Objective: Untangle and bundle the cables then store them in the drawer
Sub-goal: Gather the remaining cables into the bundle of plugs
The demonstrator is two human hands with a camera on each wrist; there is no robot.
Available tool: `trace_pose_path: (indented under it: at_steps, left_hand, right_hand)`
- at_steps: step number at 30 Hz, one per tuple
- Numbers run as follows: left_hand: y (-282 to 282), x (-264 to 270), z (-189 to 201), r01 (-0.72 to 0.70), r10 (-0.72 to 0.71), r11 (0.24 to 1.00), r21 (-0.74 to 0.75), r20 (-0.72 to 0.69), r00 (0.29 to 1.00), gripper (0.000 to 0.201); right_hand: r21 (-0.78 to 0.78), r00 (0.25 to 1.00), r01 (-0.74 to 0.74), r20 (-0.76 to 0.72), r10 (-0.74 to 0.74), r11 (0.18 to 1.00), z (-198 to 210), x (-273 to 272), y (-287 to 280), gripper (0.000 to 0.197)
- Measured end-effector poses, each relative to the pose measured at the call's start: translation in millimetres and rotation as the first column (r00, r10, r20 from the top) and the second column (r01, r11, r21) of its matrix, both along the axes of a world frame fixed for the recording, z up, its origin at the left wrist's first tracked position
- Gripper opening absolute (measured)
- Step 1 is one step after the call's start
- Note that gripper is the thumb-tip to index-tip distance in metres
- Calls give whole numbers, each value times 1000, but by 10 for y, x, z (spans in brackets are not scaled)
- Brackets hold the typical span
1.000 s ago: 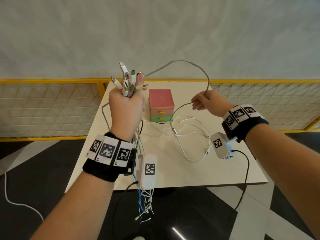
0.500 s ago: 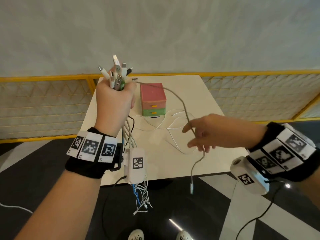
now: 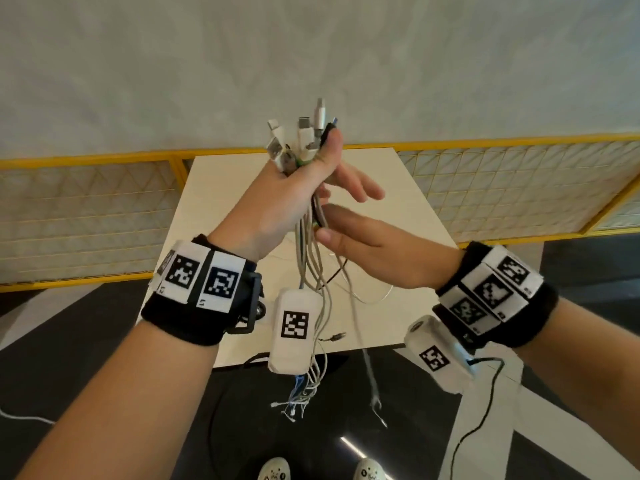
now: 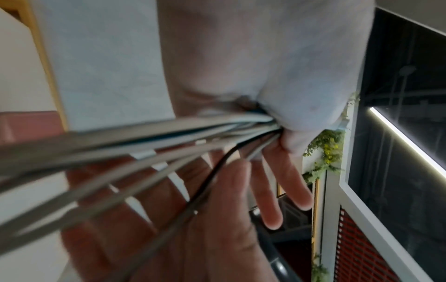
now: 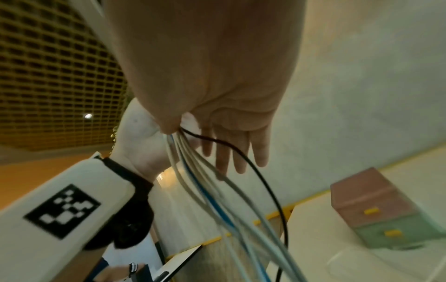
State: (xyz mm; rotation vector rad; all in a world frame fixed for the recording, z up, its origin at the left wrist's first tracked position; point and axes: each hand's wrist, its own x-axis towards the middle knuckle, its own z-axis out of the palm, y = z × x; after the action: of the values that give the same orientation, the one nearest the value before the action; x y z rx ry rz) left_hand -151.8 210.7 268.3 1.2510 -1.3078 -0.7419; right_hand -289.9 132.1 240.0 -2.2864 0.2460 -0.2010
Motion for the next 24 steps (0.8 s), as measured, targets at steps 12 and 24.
trace_pose_path:
  at_steps: [12,24]
  left_hand:
    - [-147,-67,-239,-77,46,975,209,149,988,55]
    - [-308,-77,-367,-130,138,990,52,-194,971,17]
  right_hand:
    - [460,981,18,165,-106,888,-180,175,48,12]
    - [643,981,-23,161,-106,766,-368,244,10,23]
